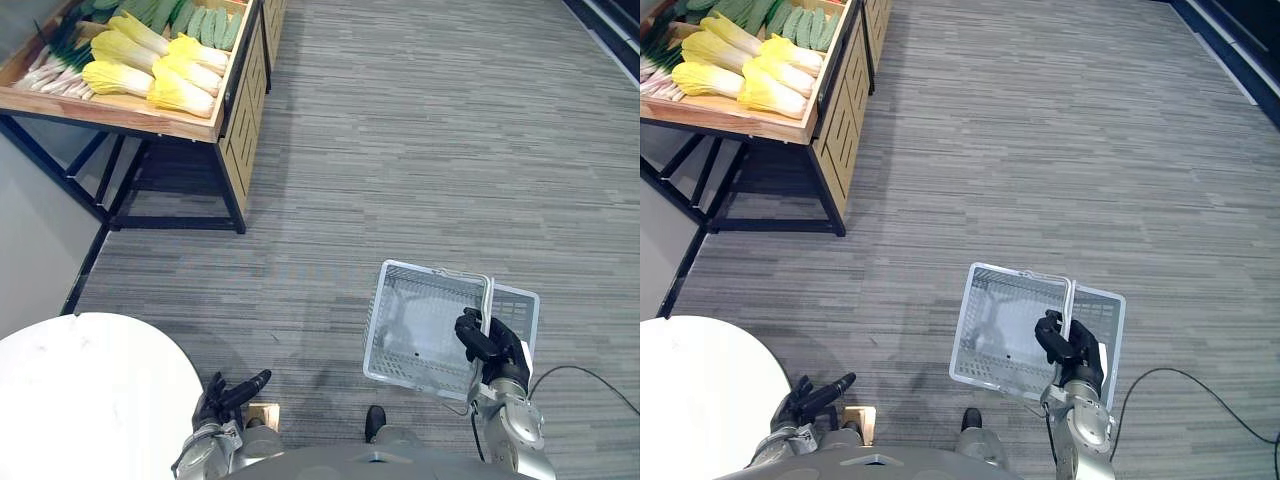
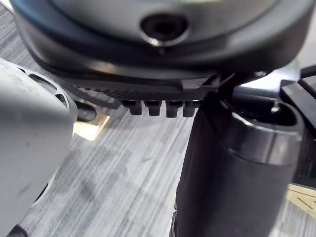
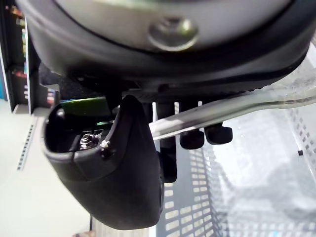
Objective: Pick vegetable in the basket
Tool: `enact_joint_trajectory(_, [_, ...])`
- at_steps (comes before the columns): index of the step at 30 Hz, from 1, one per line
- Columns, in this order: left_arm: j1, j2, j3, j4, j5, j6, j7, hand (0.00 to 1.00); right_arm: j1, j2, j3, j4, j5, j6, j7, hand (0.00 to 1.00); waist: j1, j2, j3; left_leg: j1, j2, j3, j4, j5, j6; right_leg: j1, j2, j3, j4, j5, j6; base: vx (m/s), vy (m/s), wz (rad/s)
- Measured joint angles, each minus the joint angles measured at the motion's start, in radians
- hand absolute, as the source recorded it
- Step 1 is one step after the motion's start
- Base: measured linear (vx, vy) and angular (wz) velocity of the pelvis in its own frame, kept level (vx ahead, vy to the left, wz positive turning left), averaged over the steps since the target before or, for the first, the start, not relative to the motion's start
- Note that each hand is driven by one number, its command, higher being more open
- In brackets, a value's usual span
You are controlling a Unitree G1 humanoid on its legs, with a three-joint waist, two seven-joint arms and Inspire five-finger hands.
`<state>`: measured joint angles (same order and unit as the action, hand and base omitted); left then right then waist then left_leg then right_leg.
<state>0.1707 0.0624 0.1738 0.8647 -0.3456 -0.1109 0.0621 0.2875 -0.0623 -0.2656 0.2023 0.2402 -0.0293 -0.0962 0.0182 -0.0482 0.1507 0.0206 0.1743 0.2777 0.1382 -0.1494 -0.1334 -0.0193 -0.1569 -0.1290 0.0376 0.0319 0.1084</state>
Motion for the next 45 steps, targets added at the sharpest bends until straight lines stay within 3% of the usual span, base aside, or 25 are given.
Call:
enact_joint_trajectory(4, [0.012, 0.004, -0.001, 0.002, 0.0, 0.0, -0.001, 1.0, 0.008, 0.0, 0.005, 0.005, -0.001, 0.004, -0.003, 0.0, 0.003, -0.015, -0.001, -0.049, -0.011, -0.006, 0.09, -0.05, 0.009, -0.026, -0.022, 0.017, 0.019, -0.009, 0.006, -0.15, 0.053, -0.08])
enact_joint_trajectory(5, [0.013, 0.006, 0.004, -0.003, -0.001, 0.0, -0.001, 1.0, 0.011, 0.0, 0.003, 0.005, -0.001, 0.004, -0.003, 0.0, 0.002, -0.028, 0.005, -0.067, -0.023, -0.024, 0.133, -0.075, 0.016, -0.047, -0.035, 0.02, 0.07, -0.047, 0.018, -0.11, 0.099, 0.06])
enact_joint_trajectory(7, [0.017, 0.013, 0.005, -0.004, -0.001, 0.001, -0.001, 1.0, 0.016, 0.0, -0.002, 0.005, -0.004, 0.006, -0.005, 0.0, -0.008, -0.028, 0.011, -0.094, -0.029, -0.06, 0.228, -0.13, 0.035, -0.062, -0.053, 0.016, 0.166, -0.099, 0.024, -0.08, 0.131, 0.22])
enact_joint_trajectory(9, [0.026, 0.029, 0.005, -0.004, 0.002, 0.001, 0.0, 1.0, 0.021, 0.002, 0.0, 0.005, -0.01, 0.016, -0.003, 0.0, -0.02, -0.028, 0.014, -0.104, -0.028, -0.087, 0.326, -0.198, 0.046, -0.061, -0.067, 0.009, 0.254, -0.147, -0.011, -0.03, 0.166, 0.25])
enact_joint_trajectory(11, [0.033, 0.044, 0.008, -0.004, 0.003, 0.001, 0.0, 1.0, 0.021, 0.002, 0.001, 0.005, -0.015, 0.017, -0.002, 0.0, -0.021, -0.032, 0.017, -0.106, -0.026, -0.092, 0.362, -0.226, 0.053, -0.062, -0.071, 0.008, 0.297, -0.162, -0.036, 0.03, 0.131, 0.09])
enact_joint_trajectory(13, [0.039, 0.059, 0.011, -0.004, 0.004, 0.003, 0.001, 1.0, 0.016, 0.004, 0.001, 0.005, -0.029, 0.017, -0.002, 0.0, -0.022, -0.045, 0.03, -0.099, -0.022, -0.103, 0.38, -0.248, 0.067, -0.075, -0.086, -0.008, 0.373, -0.157, -0.041, 0.07, 0.11, 0.13])
enact_joint_trajectory(14, [0.038, 0.063, 0.011, -0.002, 0.004, 0.006, 0.001, 1.0, 0.014, 0.004, 0.001, 0.005, -0.03, 0.018, -0.001, 0.0, -0.027, -0.03, 0.051, -0.082, -0.012, -0.117, 0.38, -0.254, 0.08, -0.114, -0.084, -0.013, 0.467, -0.141, -0.104, 0.03, 0.118, 0.2])
enact_joint_trajectory(16, [0.049, 0.06, 0.009, 0.001, 0.004, 0.007, 0.002, 1.0, 0.014, 0.012, 0.001, 0.006, -0.03, 0.025, 0.0, 0.0, -0.022, -0.018, 0.055, -0.056, 0.013, -0.125, 0.366, -0.265, 0.075, -0.143, -0.058, -0.019, 0.45, -0.17, -0.094, 0.07, 0.041, 0.13])
enact_joint_trajectory(19, [0.054, 0.072, 0.01, 0.026, 0.004, 0.008, 0.003, 1.0, 0.001, 0.02, 0.003, 0.012, -0.03, 0.026, 0.001, 0.0, -0.021, -0.008, 0.063, -0.001, 0.05, -0.133, 0.341, -0.283, 0.051, -0.223, 0.004, -0.021, 0.323, -0.13, -0.044, 0.23, -0.163, 0.16])
enact_joint_trajectory(20, [0.055, 0.072, 0.01, 0.031, 0.004, 0.009, 0.005, 1.0, 0.001, 0.02, 0.003, 0.013, -0.03, 0.026, 0.001, 0.0, -0.022, -0.008, 0.066, 0.03, 0.054, -0.133, 0.323, -0.286, 0.031, -0.235, 0.014, -0.021, 0.253, -0.099, -0.018, 0.27, -0.254, 0.25])
enact_joint_trajectory(21, [0.059, 0.08, 0.012, 0.031, 0.004, 0.009, 0.007, 1.0, 0.0, 0.019, 0.006, 0.02, -0.029, 0.026, 0.001, 0.0, -0.024, -0.023, 0.072, 0.071, 0.044, -0.139, 0.298, -0.29, 0.002, -0.232, 0.019, -0.008, 0.171, 0.032, -0.009, 0.28, -0.273, 0.36])
enact_joint_trajectory(22, [0.058, 0.081, 0.019, 0.035, 0.004, 0.01, 0.008, 1.0, 0.0, 0.014, 0.005, 0.023, -0.029, 0.026, -0.001, 0.0, -0.029, -0.027, 0.07, 0.088, 0.044, -0.151, 0.285, -0.294, -0.01, -0.215, 0.019, -0.005, 0.172, 0.097, -0.014, 0.22, -0.194, 0.27])
enact_joint_trajectory(23, [0.041, 0.055, 0.021, 0.048, 0.004, 0.014, 0.013, 1.0, -0.02, -0.009, 0.004, 0.042, -0.029, 0.026, -0.003, 0.0, -0.022, 0.013, 0.075, 0.11, 0.065, -0.175, 0.256, -0.287, -0.018, -0.208, 0.044, -0.031, 0.196, 0.08, -0.027, 0.28, -0.172, 0.08])
enact_joint_trajectory(24, [0.023, 0.038, 0.02, 0.044, 0.009, 0.012, 0.005, 1.0, -0.052, -0.021, 0.003, 0.042, -0.029, 0.027, -0.001, 0.0, -0.023, 0.029, 0.08, 0.133, 0.062, -0.181, 0.182, -0.24, -0.035, -0.265, 0.04, -0.028, 0.296, 0.016, -0.052, 0.27, -0.148, -0.03])
enact_joint_trajectory(28, [-0.005, 0.023, 0.019, 0.038, 0.042, 0.004, 0.001, 1.0, -0.069, -0.021, 0.008, 0.035, -0.029, 0.027, 0.008, 0.0, -0.041, 0.041, 0.085, 0.216, 0.069, -0.212, 0.047, -0.155, -0.054, -0.293, 0.026, -0.054, 0.454, -0.114, -0.073, 0.26, -0.215, 0.25])
enact_joint_trajectory(32, [-0.012, 0.021, 0.028, 0.05, 0.041, 0.0, 0.004, 1.0, -0.053, -0.021, 0.005, -0.01, -0.029, 0.027, 0.019, 0.0, -0.057, 0.038, 0.081, 0.199, 0.097, -0.265, 0.072, -0.162, -0.066, -0.324, 0.02, -0.094, 0.574, -0.256, -0.075, 0.15, -0.19, 0.3])
enact_joint_trajectory(33, [-0.012, 0.021, 0.029, 0.059, 0.041, 0.001, 0.006, 1.0, -0.05, -0.021, 0.005, -0.011, -0.029, 0.027, 0.019, 0.0, -0.06, 0.039, 0.079, 0.187, 0.104, -0.274, 0.094, -0.162, -0.066, -0.322, 0.022, -0.102, 0.577, -0.269, -0.075, 0.16, -0.174, 0.23])
enact_joint_trajectory(35, [-0.004, 0.012, 0.029, 0.092, 0.041, 0.003, 0.017, 1.0, -0.032, -0.021, 0.004, -0.011, -0.028, 0.028, 0.02, 0.0, -0.066, 0.056, 0.064, 0.102, 0.138, -0.309, 0.267, -0.139, -0.091, -0.289, 0.049, -0.139, 0.559, -0.296, -0.094, 0.18, -0.205, 0.19])
enact_joint_trajectory(37, [-0.004, 0.017, 0.037, 0.101, 0.032, 0.006, 0.021, 1.0, -0.009, -0.021, 0.01, -0.011, -0.026, 0.03, 0.023, 0.0, -0.063, 0.059, 0.063, 0.026, 0.169, -0.301, 0.466, -0.047, -0.086, -0.223, 0.077, -0.144, 0.512, -0.303, -0.107, 0.22, -0.217, -0.01])
enact_joint_trajectory(38, [0.007, 0.018, 0.04, 0.101, 0.032, 0.006, 0.025, 1.0, 0.005, -0.021, 0.014, -0.011, -0.026, 0.03, 0.025, 0.0, -0.059, 0.061, 0.062, -0.016, 0.199, -0.273, 0.583, 0.067, -0.058, -0.158, 0.105, -0.142, 0.46, -0.3, -0.118, 0.29, -0.258, -0.21])
enact_joint_trajectory(39, [0.025, 0.017, 0.04, 0.101, 0.032, 0.006, 0.025, 1.0, 0.018, -0.022, 0.014, -0.011, -0.026, 0.03, 0.025, 0.0, -0.049, 0.058, 0.06, -0.045, 0.225, -0.244, 0.675, 0.117, -0.02, -0.105, 0.125, -0.136, 0.406, -0.293, -0.131, 0.26, -0.227, -0.25])
enact_joint_trajectory(40, [0.031, 0.015, 0.04, 0.1, 0.026, 0.006, 0.023, 1.0, 0.022, -0.026, 0.013, -0.011, -0.026, 0.03, 0.023, 0.0, -0.047, 0.058, 0.059, -0.07, 0.235, -0.224, 0.737, 0.093, -0.003, -0.074, 0.138, -0.133, 0.371, -0.286, -0.14, 0.28, -0.169, -0.3])
enact_joint_trajectory(41, [0.033, 0.015, 0.038, 0.098, 0.017, 0.006, 0.018, 1.0, 0.021, -0.03, 0.012, -0.011, -0.025, 0.03, 0.013, 0.0, -0.044, 0.062, 0.057, -0.11, 0.233, -0.183, 0.824, 0.024, 0.016, -0.018, 0.151, -0.119, 0.312, -0.27, -0.152, 0.3, -0.114, -0.35])
enact_joint_trajectory(43, [0.033, 0.014, 0.038, 0.088, -0.002, 0.005, 0.016, 1.0, 0.022, -0.039, 0.013, -0.02, -0.018, 0.03, 0.005, 0.0, -0.039, 0.056, 0.06, -0.163, 0.174, -0.117, 0.835, -0.056, 0.024, 0.077, 0.153, -0.087, 0.223, -0.253, -0.149, 0.31, -0.069, -0.38])
enact_joint_trajectory(45, [0.034, 0.009, 0.037, 0.066, -0.003, 0.003, 0.01, 1.0, 0.022, -0.049, 0.013, -0.02, -0.018, 0.03, 0.004, 0.0, -0.011, 0.051, 0.061, -0.217, 0.098, -0.109, 0.733, -0.102, 0.034, 0.141, 0.143, -0.049, 0.178, -0.249, -0.147, 0.32, 0.01, -0.52])
